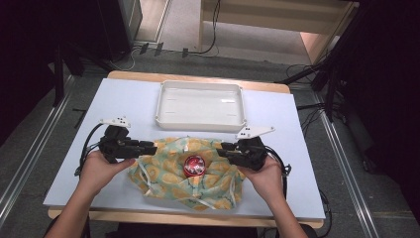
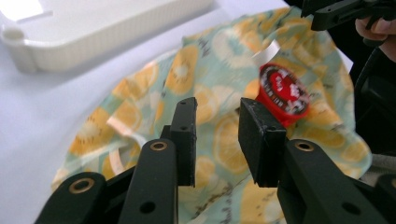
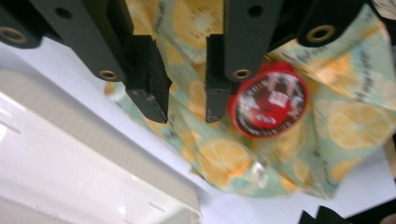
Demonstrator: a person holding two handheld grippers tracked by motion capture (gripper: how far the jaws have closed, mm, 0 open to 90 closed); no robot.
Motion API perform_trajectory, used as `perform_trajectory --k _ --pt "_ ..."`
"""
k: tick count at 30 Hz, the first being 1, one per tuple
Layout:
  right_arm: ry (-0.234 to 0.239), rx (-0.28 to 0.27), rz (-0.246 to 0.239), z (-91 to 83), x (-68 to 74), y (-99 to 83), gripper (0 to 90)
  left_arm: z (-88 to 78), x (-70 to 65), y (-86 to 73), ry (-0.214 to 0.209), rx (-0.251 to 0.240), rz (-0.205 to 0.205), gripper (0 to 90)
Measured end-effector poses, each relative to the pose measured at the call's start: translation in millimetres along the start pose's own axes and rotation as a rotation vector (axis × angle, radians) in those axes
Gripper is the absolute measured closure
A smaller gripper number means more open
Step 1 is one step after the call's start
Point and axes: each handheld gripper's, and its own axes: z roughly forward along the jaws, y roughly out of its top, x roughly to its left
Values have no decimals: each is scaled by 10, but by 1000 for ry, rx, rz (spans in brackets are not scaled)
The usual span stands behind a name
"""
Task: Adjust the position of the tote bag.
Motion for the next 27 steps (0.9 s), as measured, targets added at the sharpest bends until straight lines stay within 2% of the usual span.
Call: perform_trajectory --k 3,5,8,13,16,21,27 --pt "11 -11 -12 4 76 89 836 5 -80 73 -17 -6 15 753" --pt "25 -4 -2 53 127 134 895 45 -138 106 -24 7 27 810" --pt "48 5 18 177 170 177 900 133 -230 133 -35 26 37 852" --pt "60 42 16 401 202 195 900 266 -368 110 -51 37 55 872" --pt "70 62 28 517 176 186 900 343 -413 47 -59 41 55 879" --pt "65 59 9 675 120 157 900 458 -467 -75 -60 54 54 879" --pt "70 67 38 833 50 128 900 547 -547 -212 -72 76 66 879"
